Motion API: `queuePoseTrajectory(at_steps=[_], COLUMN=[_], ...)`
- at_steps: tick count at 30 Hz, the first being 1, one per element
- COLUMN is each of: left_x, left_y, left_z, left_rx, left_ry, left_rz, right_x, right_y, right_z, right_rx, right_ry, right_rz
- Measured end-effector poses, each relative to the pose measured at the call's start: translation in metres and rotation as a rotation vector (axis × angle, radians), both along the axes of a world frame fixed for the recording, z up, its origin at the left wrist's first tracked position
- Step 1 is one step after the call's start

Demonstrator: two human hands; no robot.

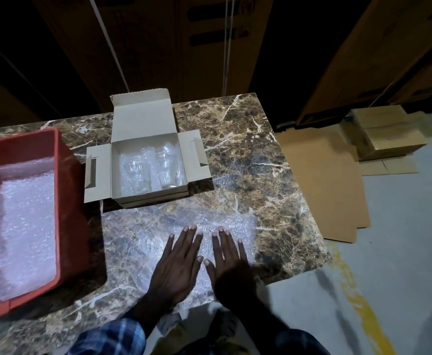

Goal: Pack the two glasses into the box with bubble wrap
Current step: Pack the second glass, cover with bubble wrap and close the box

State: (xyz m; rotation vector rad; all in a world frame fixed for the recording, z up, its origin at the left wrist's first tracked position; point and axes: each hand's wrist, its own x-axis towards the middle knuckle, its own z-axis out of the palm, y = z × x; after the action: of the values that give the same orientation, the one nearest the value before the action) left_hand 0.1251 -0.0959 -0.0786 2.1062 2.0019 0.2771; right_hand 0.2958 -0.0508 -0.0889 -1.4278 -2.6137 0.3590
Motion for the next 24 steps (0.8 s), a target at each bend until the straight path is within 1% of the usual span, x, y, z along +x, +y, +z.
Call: queuePoseTrajectory(at_steps=[3, 6, 10, 14, 17, 20, 24], left_x=[-0.004, -0.006, -0.007, -0.013, -0.019, -0.023, -0.021], left_y=[0.001, 0.007, 0.029, 0.043, 0.038, 0.024, 0.013], left_z=[-0.001, 0.003, 0.011, 0.005, 0.002, 0.002, 0.005], left_rx=[-0.050, -0.065, -0.055, -0.081, -0.083, -0.068, -0.048], left_ry=[0.011, 0.006, 0.046, 0.072, 0.074, 0.073, 0.043], left_rz=[0.048, 0.093, 0.000, -0.043, 0.010, 0.121, 0.266], right_x=[0.011, 0.010, -0.002, -0.010, -0.010, -0.013, -0.023], right_y=[0.007, 0.016, 0.031, 0.035, 0.040, 0.056, 0.075], right_z=[-0.002, 0.001, 0.003, -0.004, -0.008, -0.006, 0.002], right_rx=[-0.046, -0.047, 0.008, -0.037, -0.019, 0.023, 0.040], right_ry=[-0.039, -0.015, -0.044, -0.086, -0.074, -0.047, -0.061], right_rz=[-0.107, -0.216, -0.193, -0.230, -0.120, 0.049, 0.171])
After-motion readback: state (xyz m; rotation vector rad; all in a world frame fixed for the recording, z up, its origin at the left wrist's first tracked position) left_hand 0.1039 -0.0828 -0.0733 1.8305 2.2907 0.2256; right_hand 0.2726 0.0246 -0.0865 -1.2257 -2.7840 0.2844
